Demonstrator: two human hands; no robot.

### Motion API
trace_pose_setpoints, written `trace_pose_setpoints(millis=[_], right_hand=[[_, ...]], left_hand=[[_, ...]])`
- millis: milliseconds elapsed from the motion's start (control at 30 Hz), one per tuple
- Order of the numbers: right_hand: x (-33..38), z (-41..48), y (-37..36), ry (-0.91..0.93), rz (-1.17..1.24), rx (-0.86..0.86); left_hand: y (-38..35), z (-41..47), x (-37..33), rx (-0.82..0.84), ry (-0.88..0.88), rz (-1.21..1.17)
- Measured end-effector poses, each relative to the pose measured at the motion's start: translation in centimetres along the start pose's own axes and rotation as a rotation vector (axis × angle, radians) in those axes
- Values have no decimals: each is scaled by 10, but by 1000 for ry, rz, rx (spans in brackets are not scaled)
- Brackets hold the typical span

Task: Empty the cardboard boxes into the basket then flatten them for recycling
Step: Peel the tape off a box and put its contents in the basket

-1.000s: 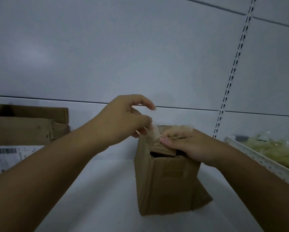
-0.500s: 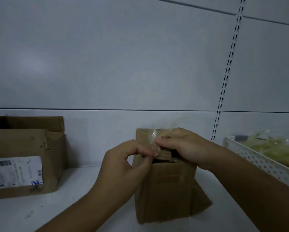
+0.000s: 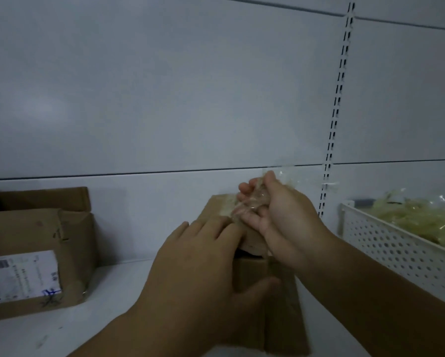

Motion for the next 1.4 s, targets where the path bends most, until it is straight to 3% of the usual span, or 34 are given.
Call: trace_pose_setpoints(millis=[133,267,367,500,567,633,800,967,1100,1267,1400], right_hand=[[13,9,-7,-54,-139,174],[39,39,22,205,-323,-82],[40,54,46,163,-210,-177],[2,45,28,8,-79,-20],[-10,31,11,-15,14,39],[-16,25,1,-1,78,59],[-9,31,-8,90,134,29],[23,33,7,-4,413,368],[52,28,40,-16,39,623],[36,14,72,8,-823,691],[14,1,75,61,-1053,727]], left_hand=[[8,1,15,139,0,-18],[28,9,57,316,58,-9],[38,13,94,332,196,0],[72,14,77,365,273,-63],[69,31,70,394,313,58],[59,46,62,359,364,139],[21,68,57,409,437,-23],[-1,60,60,488,454,-46],[0,58,58,487,460,-36],[-2,58,55,482,451,-24],[-3,58,53,499,429,-52]])
Point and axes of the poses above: each hand's wrist, its own z-axis towards the middle knuckle, its own y-axis out of the back of the hand, x = y × z, the point moved 2 cm from there along z, towards the middle knuckle, and after that the axes turned 14 degrees about -z, right-handed, at the moved point
